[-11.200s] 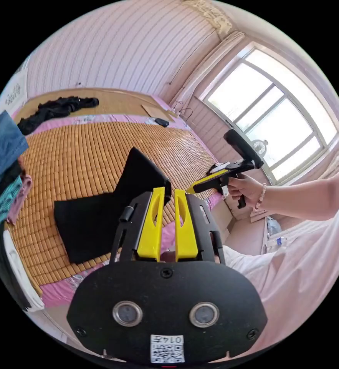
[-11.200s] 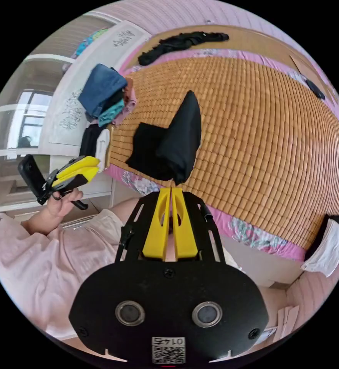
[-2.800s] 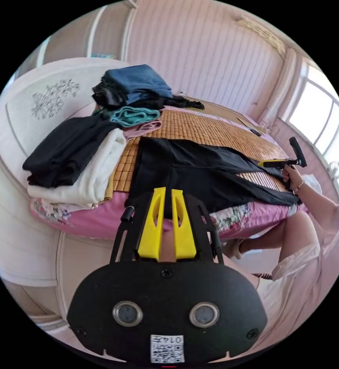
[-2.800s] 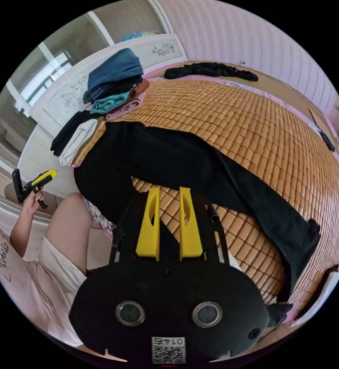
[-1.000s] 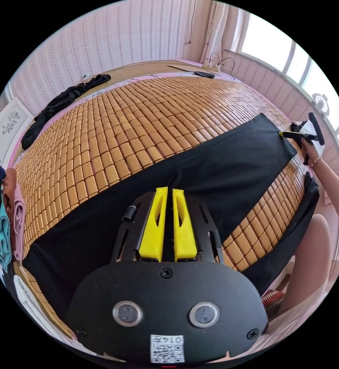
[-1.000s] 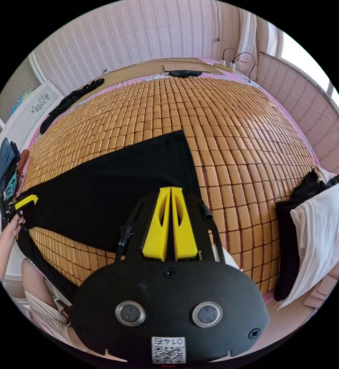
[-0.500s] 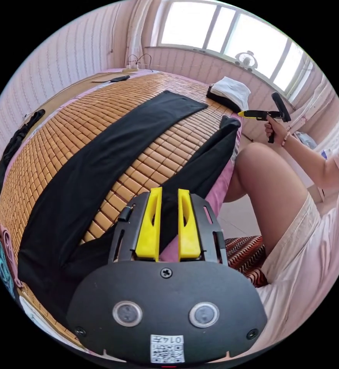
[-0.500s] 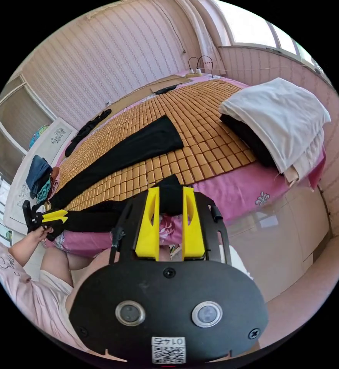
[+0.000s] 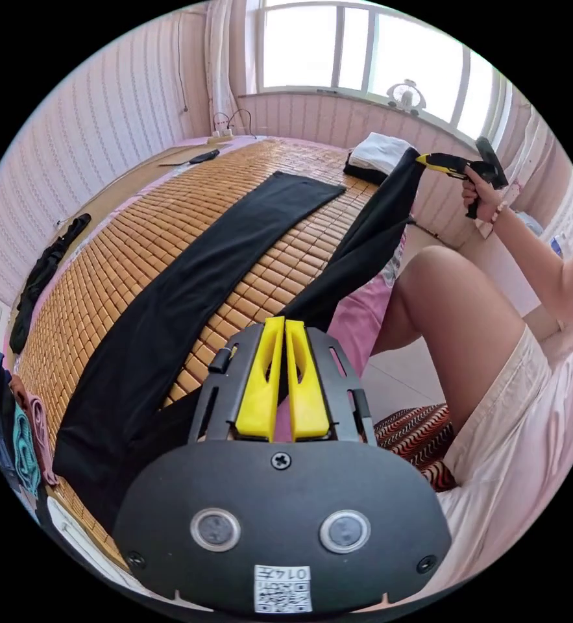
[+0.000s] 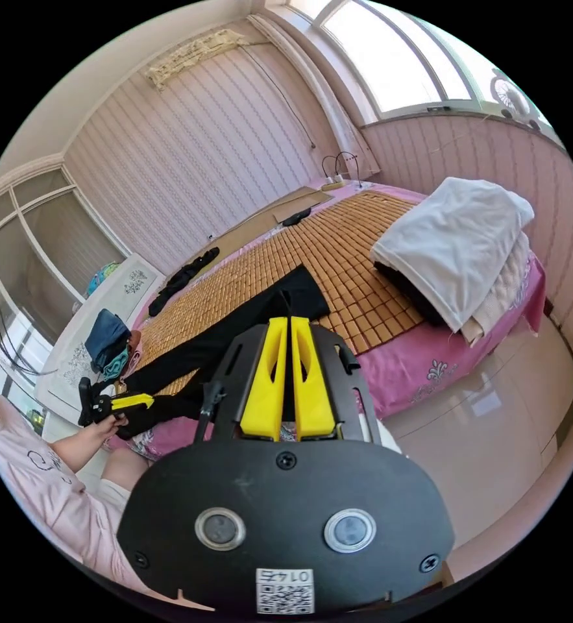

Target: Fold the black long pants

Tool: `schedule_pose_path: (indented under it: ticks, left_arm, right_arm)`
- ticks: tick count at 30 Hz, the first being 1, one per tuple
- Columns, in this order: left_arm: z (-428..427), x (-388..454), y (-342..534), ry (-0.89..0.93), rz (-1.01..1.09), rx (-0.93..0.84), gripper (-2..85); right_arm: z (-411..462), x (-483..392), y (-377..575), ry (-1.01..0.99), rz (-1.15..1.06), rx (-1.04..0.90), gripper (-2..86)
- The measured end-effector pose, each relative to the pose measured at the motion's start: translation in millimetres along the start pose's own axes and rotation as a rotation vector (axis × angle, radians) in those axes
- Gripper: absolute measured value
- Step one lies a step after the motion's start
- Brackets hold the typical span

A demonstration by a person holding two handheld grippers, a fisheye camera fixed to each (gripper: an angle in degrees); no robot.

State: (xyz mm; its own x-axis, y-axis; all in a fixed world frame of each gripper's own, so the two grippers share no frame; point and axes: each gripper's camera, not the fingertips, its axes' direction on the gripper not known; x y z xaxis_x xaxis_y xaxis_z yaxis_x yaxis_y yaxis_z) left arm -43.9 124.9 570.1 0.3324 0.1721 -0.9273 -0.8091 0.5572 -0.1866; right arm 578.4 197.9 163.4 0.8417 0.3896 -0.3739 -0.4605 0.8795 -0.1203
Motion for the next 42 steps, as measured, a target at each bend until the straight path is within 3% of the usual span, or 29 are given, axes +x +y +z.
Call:
schedule_pose_path:
  ticks: [3,8,12,17,20,22,27,30,34,37,42]
  left_arm:
    - [-14.3,-16.0,-1.0,0.013,-0.092,0.071,2.3]
    - [5.1,-40.6,3.3,0.027,-0.17,-0.009,8.2]
    - [6.0,-36.5,20.6,0.024,-0.148,-0.047,8.4]
    - [23.5,-30.4,36.1,-0.005,-0.115,-0.106,9.1]
    - [45.8,-30.8,36.7,-0.035,-0.107,-0.164,8.8]
    - [60.1,-30.6,38.1,-0.038,-0.11,-0.212,7.7]
    - [52.3,-30.5,44.0,-0.053,-0.121,-0.174,3.3]
    - [27.0,-29.2,46.4,-0.035,-0.129,-0.085,3.0]
    - [-3.0,-35.3,47.6,-0.039,-0.186,0.063,5.0]
    - [2.7,-47.3,50.6,-0.066,-0.261,0.054,6.2]
    - [-12.0,-64.5,66.6,-0.084,-0.338,0.044,6.9]
  right_arm:
    - [20.2,10.9,-32.7,-0.001,-0.002,-0.071,3.4]
    - [84.0,38.8,-35.3,0.124,0.062,-0.252,8.6]
    - [93.3,42.4,2.8,0.212,0.056,-0.31,10.2]
    - [88.0,74.5,71.6,0.206,0.274,-0.346,15.3]
    - [105.3,89.1,106.5,-0.047,0.404,-0.405,6.2]
    - [95.2,85.5,114.6,-0.11,0.444,-0.284,1.8]
    - [35.9,51.3,97.7,-0.293,0.344,-0.004,0.6]
    - [4.6,11.2,60.3,-0.305,0.172,0.04,0.4]
    - [20.9,-16.8,4.3,-0.161,0.039,0.004,0.6]
    - [80.5,-2.1,-16.9,0.014,0.102,-0.109,1.2]
    - [148.7,-17.5,0.7,0.034,0.112,-0.261,1.0]
